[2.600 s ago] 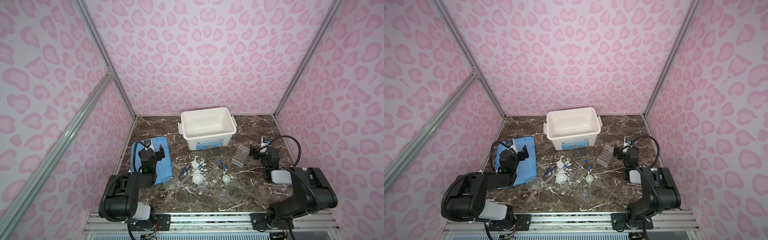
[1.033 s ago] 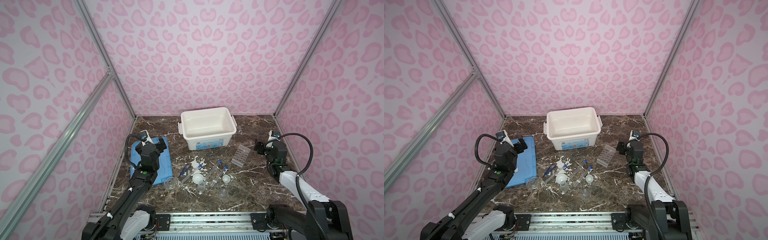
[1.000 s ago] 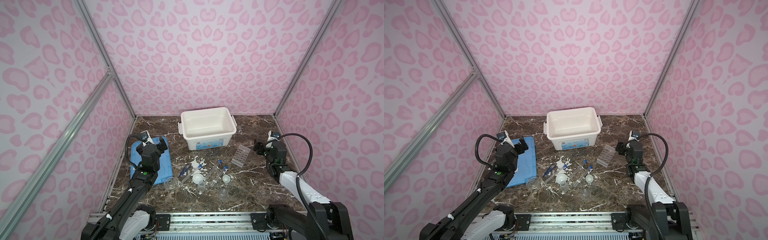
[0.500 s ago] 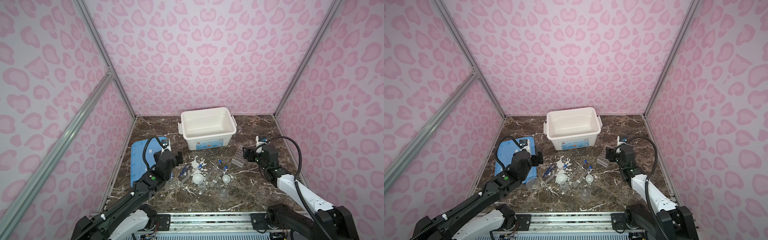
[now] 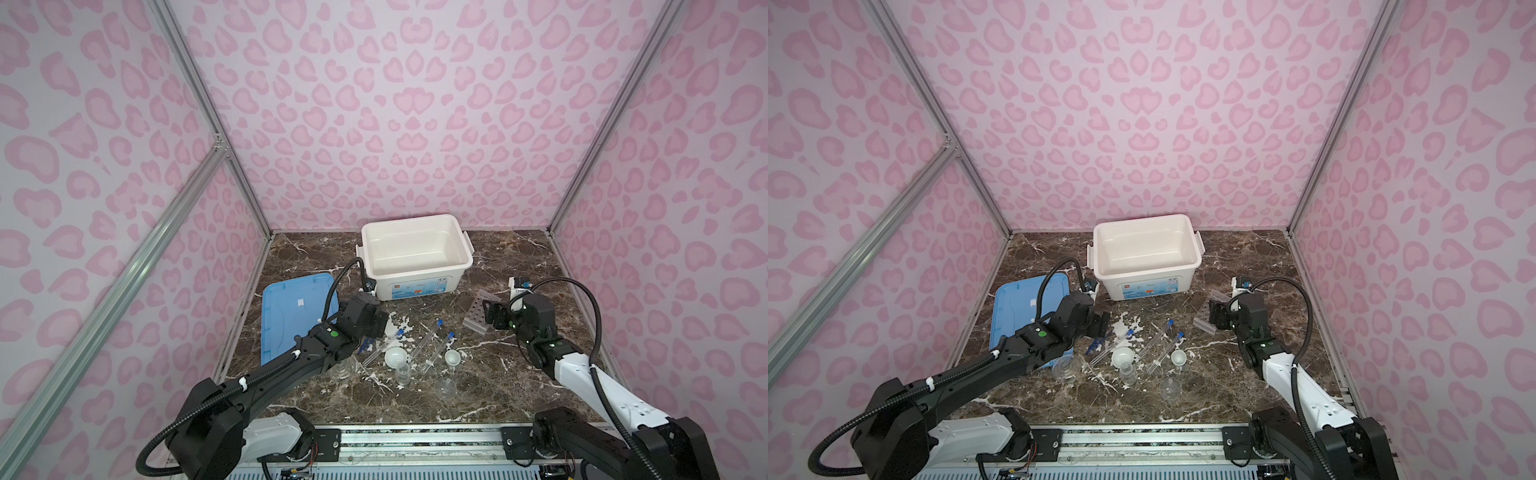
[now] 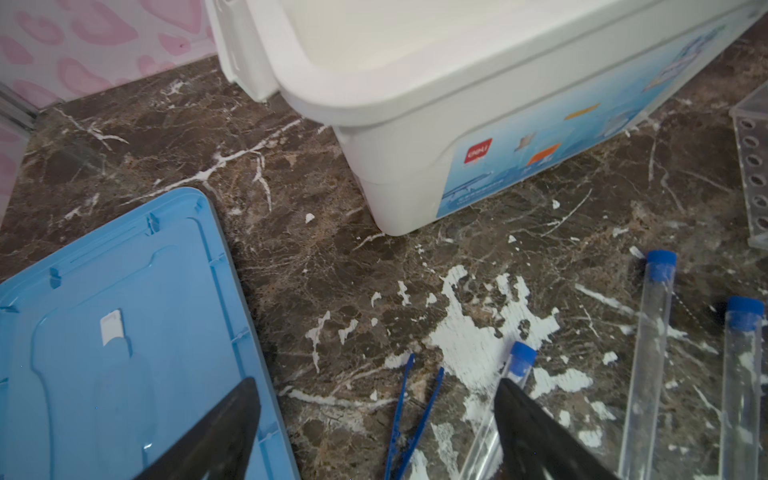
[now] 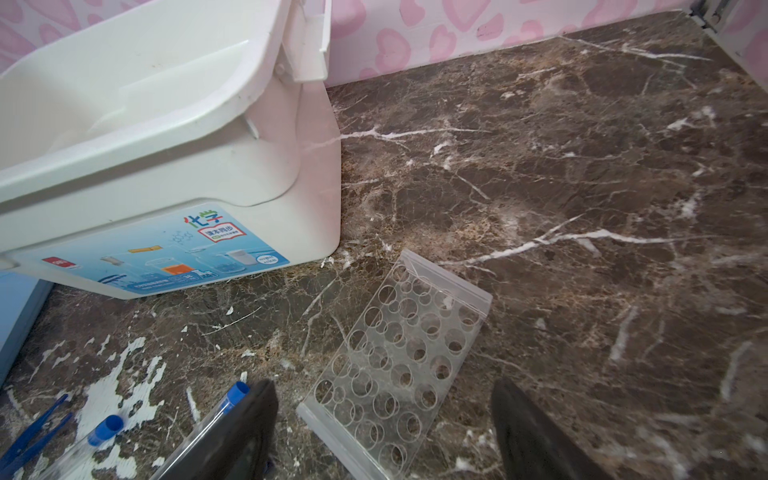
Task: Organize the chemistry lab equipment
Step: 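Reach the left gripper down to a blue-capped test tube while right arm advances, then close the left gripper on the blue-capped test tube and lift it upright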
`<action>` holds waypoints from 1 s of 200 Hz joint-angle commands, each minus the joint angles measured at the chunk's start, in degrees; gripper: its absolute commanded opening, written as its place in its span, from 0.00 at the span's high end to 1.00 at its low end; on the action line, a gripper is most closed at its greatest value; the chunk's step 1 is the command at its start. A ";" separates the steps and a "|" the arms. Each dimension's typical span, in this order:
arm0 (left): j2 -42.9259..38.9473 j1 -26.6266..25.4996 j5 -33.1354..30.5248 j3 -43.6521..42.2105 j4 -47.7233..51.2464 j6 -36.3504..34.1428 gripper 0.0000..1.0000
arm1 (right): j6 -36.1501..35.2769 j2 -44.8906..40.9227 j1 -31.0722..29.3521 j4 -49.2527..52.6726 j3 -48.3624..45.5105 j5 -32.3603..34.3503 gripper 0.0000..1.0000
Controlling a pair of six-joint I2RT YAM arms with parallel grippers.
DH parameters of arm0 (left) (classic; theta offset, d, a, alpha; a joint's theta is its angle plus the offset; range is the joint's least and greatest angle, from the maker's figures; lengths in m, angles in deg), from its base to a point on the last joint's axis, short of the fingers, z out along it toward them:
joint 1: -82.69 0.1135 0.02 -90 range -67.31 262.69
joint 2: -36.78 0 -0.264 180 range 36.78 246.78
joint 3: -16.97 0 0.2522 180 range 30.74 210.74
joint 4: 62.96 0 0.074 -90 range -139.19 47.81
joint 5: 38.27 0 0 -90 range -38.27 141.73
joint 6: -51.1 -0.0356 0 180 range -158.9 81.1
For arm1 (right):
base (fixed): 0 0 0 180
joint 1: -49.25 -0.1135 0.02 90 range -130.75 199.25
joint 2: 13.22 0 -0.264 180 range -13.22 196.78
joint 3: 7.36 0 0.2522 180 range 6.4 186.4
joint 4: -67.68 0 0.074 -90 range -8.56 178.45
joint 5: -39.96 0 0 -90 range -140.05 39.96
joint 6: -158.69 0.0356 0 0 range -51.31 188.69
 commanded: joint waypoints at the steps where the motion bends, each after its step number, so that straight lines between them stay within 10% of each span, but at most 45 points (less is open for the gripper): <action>1: 1.03 -0.19 2.48 0.16 3.49 -1.36 0.22 | -0.71 -0.67 -0.11 0.52 -0.91 -0.15 0.17; 200: 9.93 -4.93 9.89 -0.25 9.96 6.93 0.49 | 0.18 -0.08 -0.09 -0.03 -1.41 -1.11 0.18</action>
